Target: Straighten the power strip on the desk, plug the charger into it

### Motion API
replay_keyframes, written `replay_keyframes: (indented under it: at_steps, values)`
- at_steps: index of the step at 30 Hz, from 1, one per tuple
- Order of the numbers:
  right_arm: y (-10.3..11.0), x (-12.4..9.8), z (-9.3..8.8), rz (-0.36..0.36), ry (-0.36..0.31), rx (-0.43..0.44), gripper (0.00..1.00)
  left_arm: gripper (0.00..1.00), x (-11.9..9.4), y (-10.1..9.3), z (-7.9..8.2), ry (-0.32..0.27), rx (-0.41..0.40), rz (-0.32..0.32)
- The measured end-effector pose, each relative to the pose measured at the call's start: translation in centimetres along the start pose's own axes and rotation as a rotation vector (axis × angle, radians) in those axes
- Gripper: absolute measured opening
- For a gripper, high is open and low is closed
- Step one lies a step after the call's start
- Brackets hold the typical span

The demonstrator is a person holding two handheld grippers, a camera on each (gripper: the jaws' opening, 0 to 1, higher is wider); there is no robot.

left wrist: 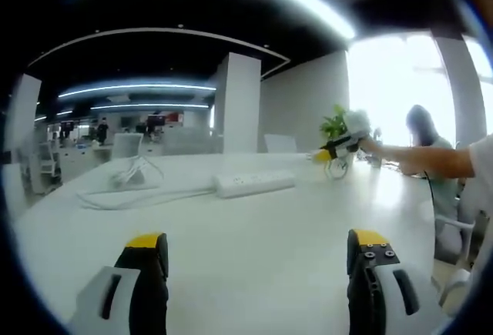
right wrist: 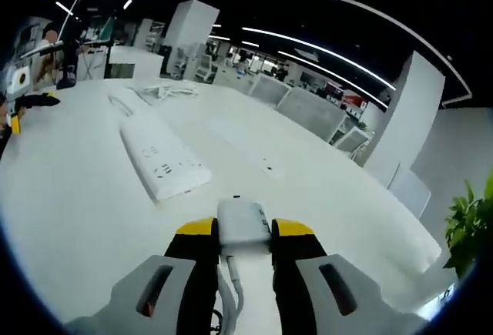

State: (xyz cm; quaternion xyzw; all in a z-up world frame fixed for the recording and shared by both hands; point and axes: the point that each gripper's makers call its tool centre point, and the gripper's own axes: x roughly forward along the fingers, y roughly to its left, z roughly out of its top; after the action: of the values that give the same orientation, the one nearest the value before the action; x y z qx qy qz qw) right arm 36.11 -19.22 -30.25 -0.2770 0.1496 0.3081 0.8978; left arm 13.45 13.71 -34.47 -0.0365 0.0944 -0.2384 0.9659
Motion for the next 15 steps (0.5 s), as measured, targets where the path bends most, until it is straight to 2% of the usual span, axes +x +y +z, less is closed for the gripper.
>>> replay_keyframes:
  at_steps: [15]
  values:
    - [2.0, -0.4, 2.9, 0.037, 0.096, -0.180, 0.24, 0.99, -0.1, -0.3, 0.0, -0.008, -0.014, -0.012]
